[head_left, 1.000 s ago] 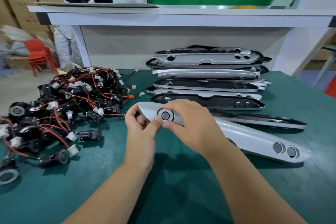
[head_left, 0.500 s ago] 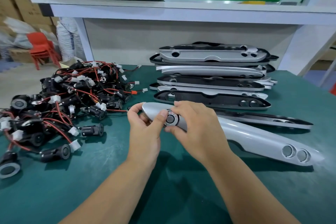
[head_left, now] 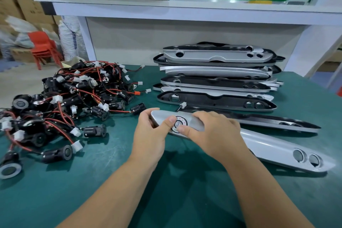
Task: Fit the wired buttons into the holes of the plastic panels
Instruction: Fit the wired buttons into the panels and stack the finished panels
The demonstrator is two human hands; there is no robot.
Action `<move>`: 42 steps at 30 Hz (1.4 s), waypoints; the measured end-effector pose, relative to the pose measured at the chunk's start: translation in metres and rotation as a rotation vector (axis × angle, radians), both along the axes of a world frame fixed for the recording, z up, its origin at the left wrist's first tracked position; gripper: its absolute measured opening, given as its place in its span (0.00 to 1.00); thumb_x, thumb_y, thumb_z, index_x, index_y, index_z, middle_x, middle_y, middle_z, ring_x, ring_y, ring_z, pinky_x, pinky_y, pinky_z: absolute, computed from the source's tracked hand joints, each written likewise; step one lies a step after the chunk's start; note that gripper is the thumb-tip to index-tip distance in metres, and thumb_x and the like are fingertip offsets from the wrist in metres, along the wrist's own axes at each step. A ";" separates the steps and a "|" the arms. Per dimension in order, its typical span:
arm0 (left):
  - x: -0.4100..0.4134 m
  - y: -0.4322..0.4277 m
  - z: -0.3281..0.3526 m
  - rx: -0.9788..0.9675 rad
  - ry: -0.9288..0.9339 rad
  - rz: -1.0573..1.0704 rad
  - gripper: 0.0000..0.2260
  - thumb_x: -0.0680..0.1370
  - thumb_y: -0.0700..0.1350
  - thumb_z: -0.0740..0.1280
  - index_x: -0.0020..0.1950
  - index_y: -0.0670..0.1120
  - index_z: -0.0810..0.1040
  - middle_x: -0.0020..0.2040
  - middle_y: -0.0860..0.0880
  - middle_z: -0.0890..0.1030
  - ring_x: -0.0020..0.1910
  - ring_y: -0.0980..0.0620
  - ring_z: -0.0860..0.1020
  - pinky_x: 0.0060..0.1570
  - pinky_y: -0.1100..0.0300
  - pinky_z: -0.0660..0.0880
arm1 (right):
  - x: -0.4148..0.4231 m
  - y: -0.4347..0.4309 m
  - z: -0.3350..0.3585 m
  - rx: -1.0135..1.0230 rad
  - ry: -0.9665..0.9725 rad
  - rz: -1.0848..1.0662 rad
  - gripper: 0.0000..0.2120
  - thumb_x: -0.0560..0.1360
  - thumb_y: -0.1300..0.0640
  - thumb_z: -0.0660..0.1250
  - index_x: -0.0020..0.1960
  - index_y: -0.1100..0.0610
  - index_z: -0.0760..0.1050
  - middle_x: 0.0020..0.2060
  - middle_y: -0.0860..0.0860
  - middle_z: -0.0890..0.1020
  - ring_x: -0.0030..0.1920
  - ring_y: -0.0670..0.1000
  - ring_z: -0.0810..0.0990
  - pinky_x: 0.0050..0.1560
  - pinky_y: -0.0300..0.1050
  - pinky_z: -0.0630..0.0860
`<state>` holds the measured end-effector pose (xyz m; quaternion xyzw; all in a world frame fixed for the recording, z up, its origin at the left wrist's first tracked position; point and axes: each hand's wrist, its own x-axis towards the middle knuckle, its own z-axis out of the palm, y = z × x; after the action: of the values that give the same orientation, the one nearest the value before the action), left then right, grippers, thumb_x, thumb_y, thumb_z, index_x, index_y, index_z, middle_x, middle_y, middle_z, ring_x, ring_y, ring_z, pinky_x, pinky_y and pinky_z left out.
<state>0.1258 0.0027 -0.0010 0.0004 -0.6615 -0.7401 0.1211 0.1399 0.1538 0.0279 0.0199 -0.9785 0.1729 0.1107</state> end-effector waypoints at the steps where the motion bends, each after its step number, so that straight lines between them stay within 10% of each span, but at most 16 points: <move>1: -0.001 -0.001 0.000 -0.042 -0.007 -0.002 0.13 0.73 0.46 0.73 0.52 0.54 0.72 0.46 0.49 0.80 0.45 0.52 0.78 0.52 0.54 0.76 | 0.000 0.000 -0.001 0.004 0.005 -0.004 0.34 0.65 0.24 0.48 0.62 0.42 0.70 0.54 0.43 0.76 0.58 0.49 0.71 0.59 0.49 0.58; 34: -0.001 -0.004 -0.007 -0.246 -0.112 -0.006 0.10 0.74 0.51 0.71 0.49 0.57 0.71 0.36 0.54 0.77 0.33 0.57 0.76 0.49 0.48 0.78 | -0.001 -0.008 -0.016 0.029 0.082 -0.097 0.26 0.69 0.26 0.53 0.54 0.45 0.71 0.44 0.41 0.71 0.53 0.49 0.69 0.58 0.49 0.55; 42: -0.011 -0.019 -0.006 -0.156 -0.093 0.008 0.09 0.75 0.48 0.70 0.50 0.57 0.72 0.43 0.51 0.79 0.39 0.52 0.78 0.52 0.50 0.78 | 0.013 0.047 -0.011 0.117 -0.125 -0.092 0.41 0.61 0.22 0.58 0.70 0.35 0.56 0.68 0.40 0.66 0.70 0.49 0.59 0.71 0.61 0.47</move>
<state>0.1143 -0.0167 -0.0070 0.0279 -0.7219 -0.6852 0.0928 0.1529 0.2011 0.0168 -0.0296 -0.9918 0.1110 0.0560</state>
